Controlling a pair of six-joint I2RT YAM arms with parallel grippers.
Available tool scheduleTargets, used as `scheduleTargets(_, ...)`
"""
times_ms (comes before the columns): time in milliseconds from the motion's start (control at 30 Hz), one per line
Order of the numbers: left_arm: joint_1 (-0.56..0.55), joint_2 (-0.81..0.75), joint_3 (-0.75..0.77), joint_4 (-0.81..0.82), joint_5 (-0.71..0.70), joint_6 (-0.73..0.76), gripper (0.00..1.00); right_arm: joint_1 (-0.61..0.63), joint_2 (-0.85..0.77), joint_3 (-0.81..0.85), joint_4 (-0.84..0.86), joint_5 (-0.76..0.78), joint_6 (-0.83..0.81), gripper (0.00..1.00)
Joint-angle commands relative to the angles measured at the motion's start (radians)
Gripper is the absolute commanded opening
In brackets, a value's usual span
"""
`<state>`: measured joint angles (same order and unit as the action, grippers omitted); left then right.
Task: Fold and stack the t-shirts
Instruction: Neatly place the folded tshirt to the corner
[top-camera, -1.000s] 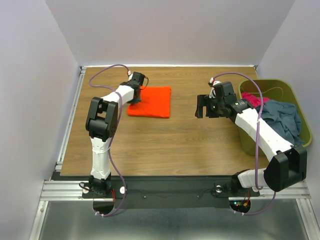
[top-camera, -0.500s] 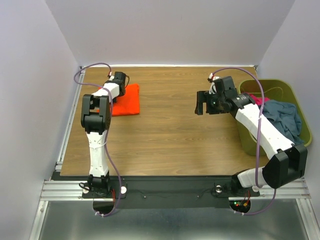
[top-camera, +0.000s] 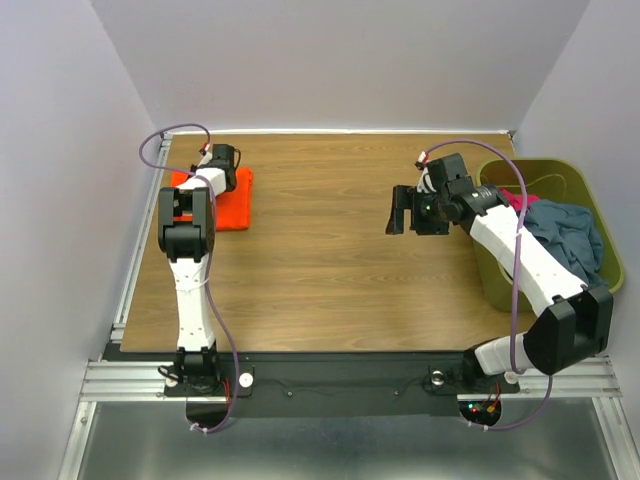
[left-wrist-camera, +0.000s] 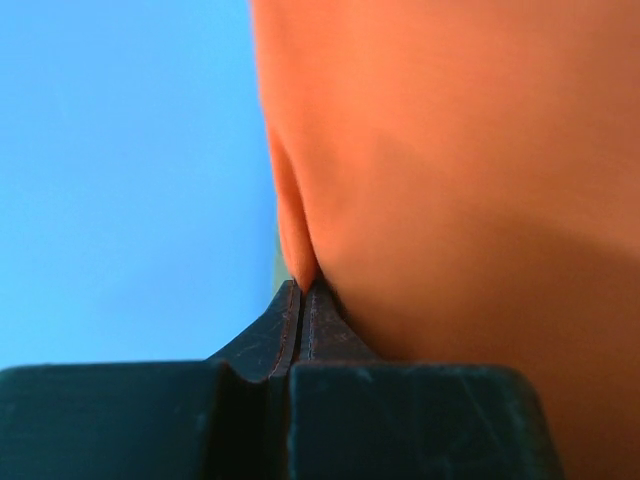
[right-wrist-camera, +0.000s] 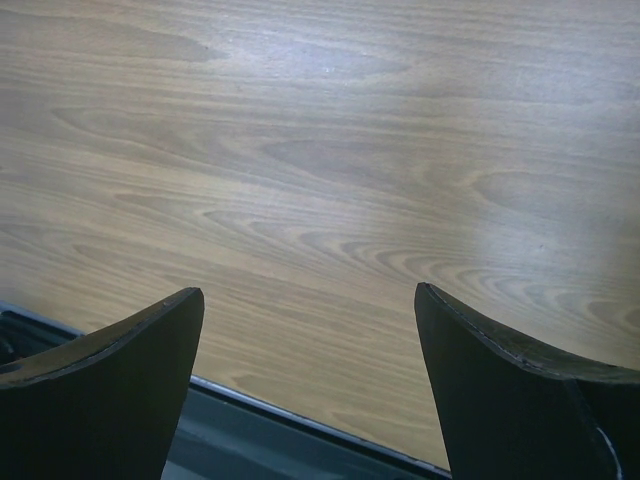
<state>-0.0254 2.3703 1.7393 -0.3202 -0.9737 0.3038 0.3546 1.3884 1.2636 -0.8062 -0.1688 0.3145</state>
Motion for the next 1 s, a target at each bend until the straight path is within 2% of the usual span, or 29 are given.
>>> scheduleTargets(0,0.059,-0.008,0.083,0.119,-0.043,0.106,0.01,0.001,0.012,0.062,-0.013,-0.035,0.054,0.92)
scheduleTargets(33,0.065,0.001,0.088,0.127,-0.042,0.136,0.07,0.001,0.023,0.069,-0.014,-0.04,0.058,0.91)
scheduleTargets(333,0.119,0.066,0.192,0.181,-0.031,0.208,0.08,0.0,0.055,0.131,-0.031,-0.035,0.077,0.91)
scheduleTargets(600,0.151,0.069,0.186,0.199,-0.039,0.202,0.08,0.001,0.06,0.141,-0.031,-0.04,0.092,0.91)
scheduleTargets(633,0.151,0.064,0.186,0.201,-0.037,0.196,0.33,0.001,0.06,0.141,-0.03,-0.038,0.09,0.91)
scheduleTargets(700,0.148,0.044,0.184,0.201,-0.022,0.172,0.47,0.001,0.058,0.143,-0.03,-0.038,0.087,0.91)
scheduleTargets(800,0.14,0.012,0.183,0.201,0.003,0.152,0.58,0.001,0.047,0.142,-0.03,-0.032,0.083,0.91)
scheduleTargets(967,0.113,-0.06,0.161,0.185,0.023,0.1,0.67,0.0,0.02,0.138,-0.03,0.0,0.052,0.91)
